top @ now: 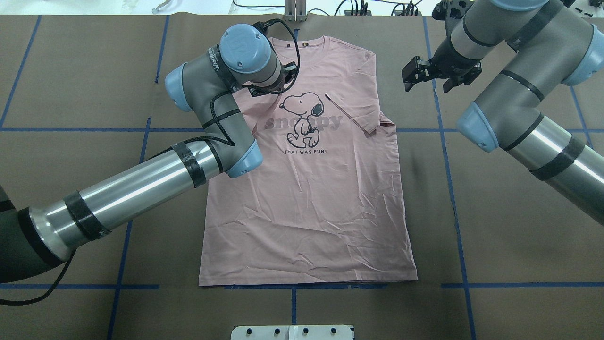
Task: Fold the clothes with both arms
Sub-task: 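Grasp the sleeve nearest the left gripper and fold it over the chest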
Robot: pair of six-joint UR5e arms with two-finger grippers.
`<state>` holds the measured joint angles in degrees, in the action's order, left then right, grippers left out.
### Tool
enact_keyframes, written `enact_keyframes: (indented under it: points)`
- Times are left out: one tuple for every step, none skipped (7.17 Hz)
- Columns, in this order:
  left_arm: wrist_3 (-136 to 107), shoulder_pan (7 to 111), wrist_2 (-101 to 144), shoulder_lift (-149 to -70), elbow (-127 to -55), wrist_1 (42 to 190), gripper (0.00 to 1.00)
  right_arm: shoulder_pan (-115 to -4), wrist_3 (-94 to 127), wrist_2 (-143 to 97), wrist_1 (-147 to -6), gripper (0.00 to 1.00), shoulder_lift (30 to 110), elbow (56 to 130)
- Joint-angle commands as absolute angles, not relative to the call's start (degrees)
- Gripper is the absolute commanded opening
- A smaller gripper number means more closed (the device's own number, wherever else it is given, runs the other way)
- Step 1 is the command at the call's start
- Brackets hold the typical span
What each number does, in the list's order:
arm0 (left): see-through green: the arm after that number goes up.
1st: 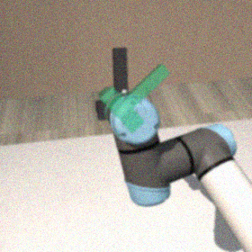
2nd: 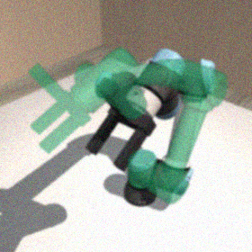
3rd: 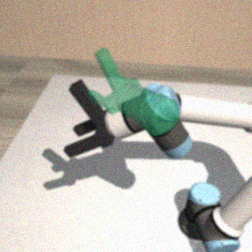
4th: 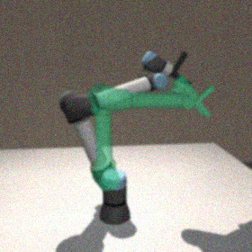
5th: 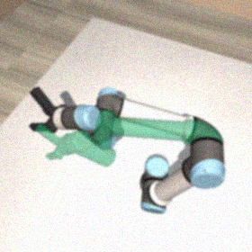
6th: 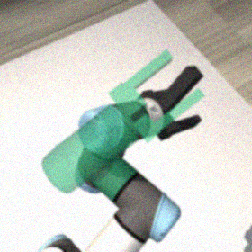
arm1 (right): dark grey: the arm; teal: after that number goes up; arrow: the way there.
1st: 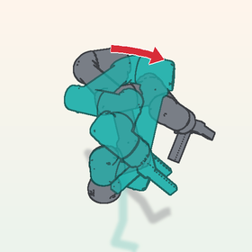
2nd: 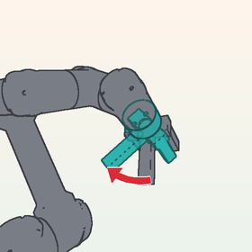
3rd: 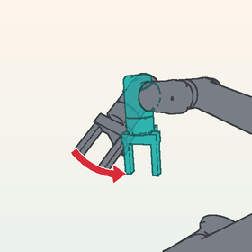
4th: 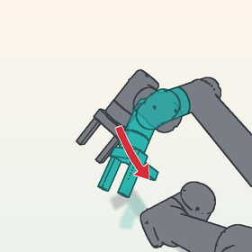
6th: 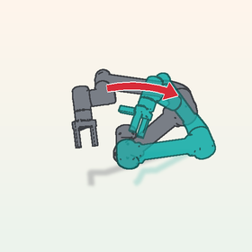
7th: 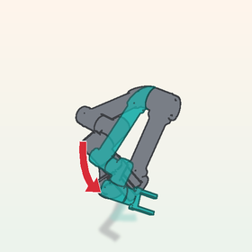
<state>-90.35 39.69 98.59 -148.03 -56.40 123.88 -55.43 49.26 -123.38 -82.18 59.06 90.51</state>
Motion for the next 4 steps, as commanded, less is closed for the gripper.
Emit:
enact_keyframes:
  points:
    - [-90.2,39.8,98.8,-147.4,-59.6,125.9,1.00,-55.4,49.3,-123.3,-82.2,1.00,59.1,90.2]
    - [-90.2,39.8,100.5,-144.5,-64.6,125.5,1.00,-55.5,49.5,-123.4,-82.2,1.00,59.1,90.2]
    - [-89.7,39.8,105.3,-139.4,-72.2,123.7,1.00,-55.5,50.1,-123.5,-82.2,1.00,59.7,90.3]
    - [-88.0,39.8,107.2,-133.2,-82.0,119.0,1.00,-55.4,51.3,-123.5,-82.1,1.00,60.6,91.4]
